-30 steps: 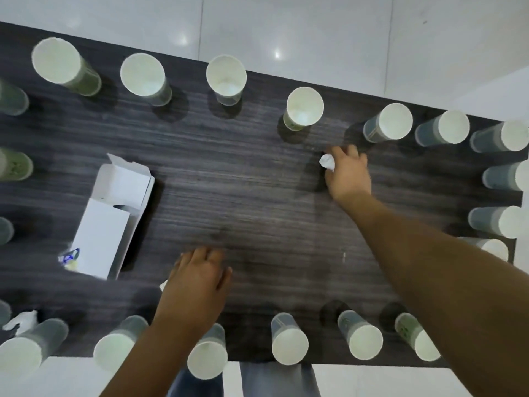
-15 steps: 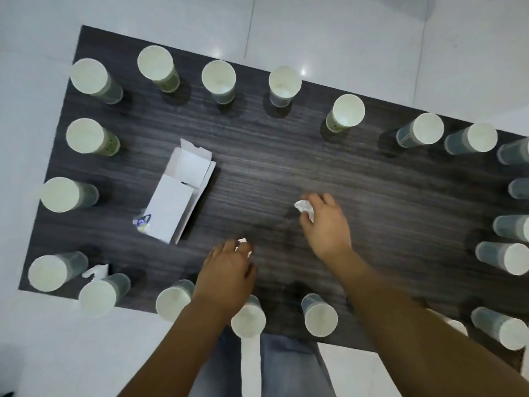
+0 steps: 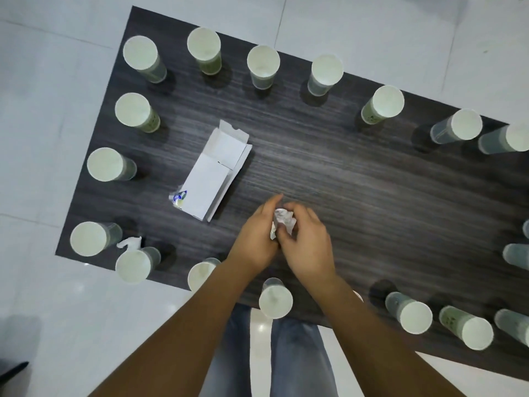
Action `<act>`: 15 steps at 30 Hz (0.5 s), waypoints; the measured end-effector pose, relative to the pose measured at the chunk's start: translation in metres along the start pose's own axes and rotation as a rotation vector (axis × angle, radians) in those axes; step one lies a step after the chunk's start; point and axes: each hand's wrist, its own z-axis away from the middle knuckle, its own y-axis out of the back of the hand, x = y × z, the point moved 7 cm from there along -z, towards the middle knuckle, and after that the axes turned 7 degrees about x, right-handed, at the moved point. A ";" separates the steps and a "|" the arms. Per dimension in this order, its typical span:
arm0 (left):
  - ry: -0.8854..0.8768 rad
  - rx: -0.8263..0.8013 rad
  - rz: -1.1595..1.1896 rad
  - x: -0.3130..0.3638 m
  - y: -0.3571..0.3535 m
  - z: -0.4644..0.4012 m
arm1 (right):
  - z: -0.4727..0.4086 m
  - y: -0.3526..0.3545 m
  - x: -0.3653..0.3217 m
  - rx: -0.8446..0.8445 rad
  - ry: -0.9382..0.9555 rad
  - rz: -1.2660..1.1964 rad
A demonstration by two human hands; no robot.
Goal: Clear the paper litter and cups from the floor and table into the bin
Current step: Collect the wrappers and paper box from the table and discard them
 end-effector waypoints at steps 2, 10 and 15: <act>-0.027 0.042 0.009 -0.003 0.008 0.005 | 0.003 -0.005 -0.004 -0.034 -0.011 -0.020; -0.027 0.154 -0.180 -0.028 0.041 0.018 | 0.004 -0.021 -0.014 -0.063 -0.008 0.031; 0.067 0.221 -0.255 -0.054 0.076 0.027 | 0.002 -0.048 -0.011 -0.202 0.058 0.296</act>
